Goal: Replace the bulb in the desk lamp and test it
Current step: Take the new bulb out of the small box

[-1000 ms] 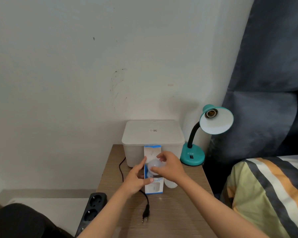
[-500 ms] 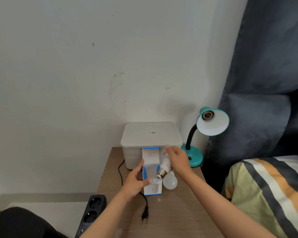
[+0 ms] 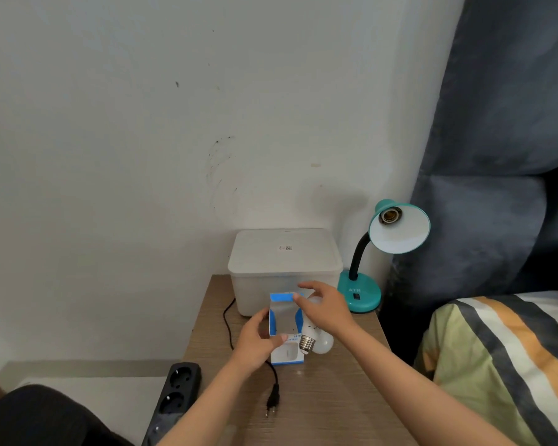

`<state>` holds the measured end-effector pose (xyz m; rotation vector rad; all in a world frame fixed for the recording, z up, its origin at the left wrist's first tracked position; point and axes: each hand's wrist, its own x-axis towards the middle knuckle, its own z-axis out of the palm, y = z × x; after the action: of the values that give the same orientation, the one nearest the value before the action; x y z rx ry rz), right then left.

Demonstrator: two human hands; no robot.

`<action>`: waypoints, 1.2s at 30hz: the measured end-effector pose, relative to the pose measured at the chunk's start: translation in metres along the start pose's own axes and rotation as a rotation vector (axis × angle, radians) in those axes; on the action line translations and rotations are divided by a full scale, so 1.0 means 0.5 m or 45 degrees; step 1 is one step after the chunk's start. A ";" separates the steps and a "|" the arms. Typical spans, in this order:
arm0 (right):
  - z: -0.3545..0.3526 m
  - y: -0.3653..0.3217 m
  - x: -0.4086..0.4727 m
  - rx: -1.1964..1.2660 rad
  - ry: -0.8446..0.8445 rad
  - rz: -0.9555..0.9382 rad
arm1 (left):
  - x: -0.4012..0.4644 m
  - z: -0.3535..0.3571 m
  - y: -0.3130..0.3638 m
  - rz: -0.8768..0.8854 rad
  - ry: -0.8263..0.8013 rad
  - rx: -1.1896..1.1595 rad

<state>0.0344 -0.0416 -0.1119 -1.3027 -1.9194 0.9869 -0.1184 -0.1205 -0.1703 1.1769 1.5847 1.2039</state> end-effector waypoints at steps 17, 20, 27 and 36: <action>0.028 0.022 -0.060 -0.597 -0.024 -0.177 | -0.014 0.010 0.002 0.082 0.174 -0.003; 0.033 0.024 -0.063 -0.630 -0.026 -0.170 | -0.016 0.011 0.004 0.123 0.185 0.004; 0.026 0.020 -0.067 -0.537 -0.085 -0.077 | -0.019 0.012 0.005 0.131 0.215 0.171; -0.101 0.034 -0.104 0.074 -0.156 0.107 | -0.037 0.031 0.029 0.275 0.298 0.598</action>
<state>0.1006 -0.0745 -0.1030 -1.3261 -1.9245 1.1807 -0.0966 -0.1332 -0.1586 1.5822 2.0317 1.1707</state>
